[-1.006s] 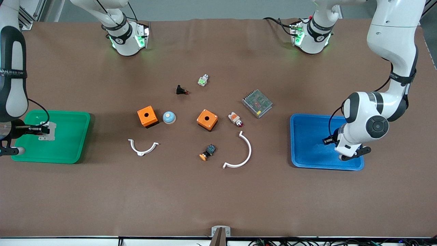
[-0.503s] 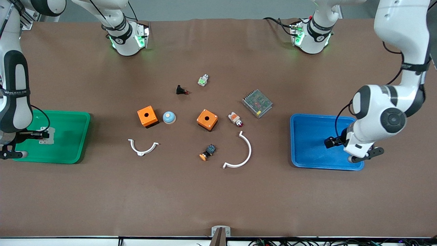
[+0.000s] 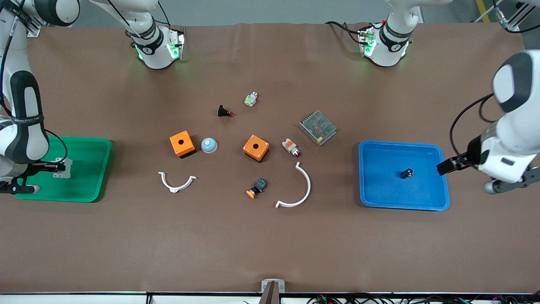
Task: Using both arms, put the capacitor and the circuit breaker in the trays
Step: 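Lower the capacitor into the blue tray and open the left gripper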
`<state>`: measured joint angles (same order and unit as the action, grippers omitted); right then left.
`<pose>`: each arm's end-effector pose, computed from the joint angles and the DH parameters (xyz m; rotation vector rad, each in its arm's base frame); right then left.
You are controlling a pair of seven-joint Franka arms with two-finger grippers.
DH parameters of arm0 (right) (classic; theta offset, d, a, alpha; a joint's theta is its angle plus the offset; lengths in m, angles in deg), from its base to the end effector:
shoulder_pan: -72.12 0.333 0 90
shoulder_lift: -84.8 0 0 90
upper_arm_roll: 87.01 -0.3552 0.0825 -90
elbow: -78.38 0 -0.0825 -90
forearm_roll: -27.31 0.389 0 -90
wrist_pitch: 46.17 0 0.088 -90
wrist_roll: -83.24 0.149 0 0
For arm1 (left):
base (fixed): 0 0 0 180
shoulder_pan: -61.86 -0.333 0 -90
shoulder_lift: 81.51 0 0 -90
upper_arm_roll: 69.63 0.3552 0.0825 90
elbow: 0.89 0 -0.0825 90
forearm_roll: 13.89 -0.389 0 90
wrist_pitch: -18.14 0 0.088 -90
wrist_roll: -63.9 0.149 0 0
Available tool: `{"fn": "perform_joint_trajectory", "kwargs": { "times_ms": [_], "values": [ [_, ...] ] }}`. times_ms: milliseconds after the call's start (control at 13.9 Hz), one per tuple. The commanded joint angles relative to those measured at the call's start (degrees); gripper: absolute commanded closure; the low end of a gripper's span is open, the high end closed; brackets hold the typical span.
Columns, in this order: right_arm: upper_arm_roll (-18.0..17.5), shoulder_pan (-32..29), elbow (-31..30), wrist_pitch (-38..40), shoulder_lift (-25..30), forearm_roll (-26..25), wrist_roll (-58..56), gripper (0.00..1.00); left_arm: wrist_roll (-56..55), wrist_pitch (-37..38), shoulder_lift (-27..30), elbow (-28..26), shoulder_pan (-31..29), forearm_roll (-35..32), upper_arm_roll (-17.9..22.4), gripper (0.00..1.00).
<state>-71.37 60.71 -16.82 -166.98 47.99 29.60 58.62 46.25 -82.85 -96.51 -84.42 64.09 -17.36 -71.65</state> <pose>0.6173 -0.2922 0.2189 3.0781 -0.0429 -0.3289 0.6618 -0.0387 0.5338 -3.0795 -0.3479 -0.0805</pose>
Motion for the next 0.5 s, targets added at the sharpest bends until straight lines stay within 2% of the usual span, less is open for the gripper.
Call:
{"fn": "perform_joint_trajectory", "kwargs": {
  "times_ms": [0, 359, 431],
  "values": [
    [-1.14, -1.25, 0.37, -0.3, -0.28, 1.76, -1.75, 0.86, 7.0, 2.81, 3.48, 1.79, -0.29, -0.49, -0.09, 0.0],
    [-1.14, -1.16, 0.28, -1.01, -0.89, 2.46, -1.75, 0.83, 10.01, 7.73, 8.94, 1.79, -0.47, -0.84, -0.18, 0.0],
    [-1.14, -1.16, 0.28, -1.01, -0.98, 2.46, -1.75, 0.8, 10.18, 8.69, 9.81, 1.79, -0.47, -0.84, -0.09, 0.0]
  ]
}}
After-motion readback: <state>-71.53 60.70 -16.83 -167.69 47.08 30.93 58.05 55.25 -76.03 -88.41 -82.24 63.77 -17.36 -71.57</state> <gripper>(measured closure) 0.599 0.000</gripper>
